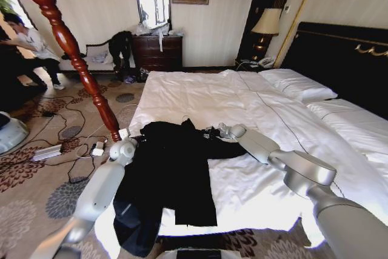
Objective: Pick up the clothes from the bed and hang them on the clothes hanger.
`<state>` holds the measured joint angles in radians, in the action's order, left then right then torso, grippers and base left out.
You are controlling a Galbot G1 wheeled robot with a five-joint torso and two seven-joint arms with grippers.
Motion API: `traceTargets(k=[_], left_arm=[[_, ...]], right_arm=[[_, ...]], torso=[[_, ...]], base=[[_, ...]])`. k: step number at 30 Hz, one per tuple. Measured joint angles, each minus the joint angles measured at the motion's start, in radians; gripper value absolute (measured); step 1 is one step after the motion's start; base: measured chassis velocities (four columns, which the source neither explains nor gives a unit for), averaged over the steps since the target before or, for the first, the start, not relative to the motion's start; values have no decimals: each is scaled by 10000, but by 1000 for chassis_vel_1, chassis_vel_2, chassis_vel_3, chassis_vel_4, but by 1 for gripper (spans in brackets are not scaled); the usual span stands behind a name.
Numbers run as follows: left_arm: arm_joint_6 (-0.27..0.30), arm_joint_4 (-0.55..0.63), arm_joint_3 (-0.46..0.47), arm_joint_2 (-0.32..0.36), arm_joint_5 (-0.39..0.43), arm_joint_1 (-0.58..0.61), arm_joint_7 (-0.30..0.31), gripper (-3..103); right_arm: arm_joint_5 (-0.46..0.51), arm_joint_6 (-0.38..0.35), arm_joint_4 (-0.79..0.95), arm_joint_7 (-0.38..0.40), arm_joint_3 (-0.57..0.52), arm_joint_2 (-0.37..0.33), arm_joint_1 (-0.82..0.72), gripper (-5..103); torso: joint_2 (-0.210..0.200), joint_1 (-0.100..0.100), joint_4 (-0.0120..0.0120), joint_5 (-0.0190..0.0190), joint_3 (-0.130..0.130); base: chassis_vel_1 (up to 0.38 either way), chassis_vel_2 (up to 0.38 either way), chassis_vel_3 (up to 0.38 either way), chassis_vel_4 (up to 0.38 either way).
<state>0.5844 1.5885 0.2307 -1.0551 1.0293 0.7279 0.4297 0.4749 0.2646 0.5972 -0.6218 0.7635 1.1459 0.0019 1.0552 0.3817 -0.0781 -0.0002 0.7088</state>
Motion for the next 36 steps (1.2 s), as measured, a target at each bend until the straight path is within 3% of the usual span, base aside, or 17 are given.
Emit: traceTargets(k=[6, 10, 17, 22, 28, 32, 35, 36], left_arm=[[145, 859, -448, -157, 952, -225, 220, 2], [93, 789, -714, -534, 1044, -492, 262, 2], [-280, -248, -929, -1999, 766, -1102, 251, 2], [-651, -813, -620, -3234, 774, -1378, 176, 2], [-825, -1086, -358, -3737, 720, -1355, 168, 2], [-820, -1159, -459, -3686, 379, -1105, 141, 2], [-819, -1194, -472, -3563, 97, -876, 107, 2], [-819, -1194, -472, -3563, 97, -876, 107, 2]], right_arm=[[24, -55, 319, 534, -37, -52, -215, 21], [70, -171, 652, 929, -37, -113, -396, 21], [93, -299, 1084, 1440, 19, -12, -661, 21], [183, -715, 1681, 2079, 246, -30, -761, 21], [335, -991, 1722, 2448, 378, 335, -762, 21], [380, -998, 1720, 2737, 473, 435, -781, 18], [486, -1005, 1999, 3248, 695, 270, -835, 33], [486, -1005, 1999, 3248, 695, 270, -835, 33]], torso=[[1, 0, 1, 1, 0], [0, 0, -3, 3, 0], [0, 1, 5, 2, 1], [0, 0, -4, 2, 0], [0, 1, 4, 3, 1], [0, 0, 2, 1, 1], [0, 1, 6, 3, 1], [0, 1, 6, 3, 1]], base=[[0, 0, 0, 0], [0, 0, 0, 0], [0, 0, 0, 0], [0, 0, 0, 0], [0, 0, 0, 0], [0, 0, 0, 0], [0, 0, 0, 0], [0, 0, 0, 0]])
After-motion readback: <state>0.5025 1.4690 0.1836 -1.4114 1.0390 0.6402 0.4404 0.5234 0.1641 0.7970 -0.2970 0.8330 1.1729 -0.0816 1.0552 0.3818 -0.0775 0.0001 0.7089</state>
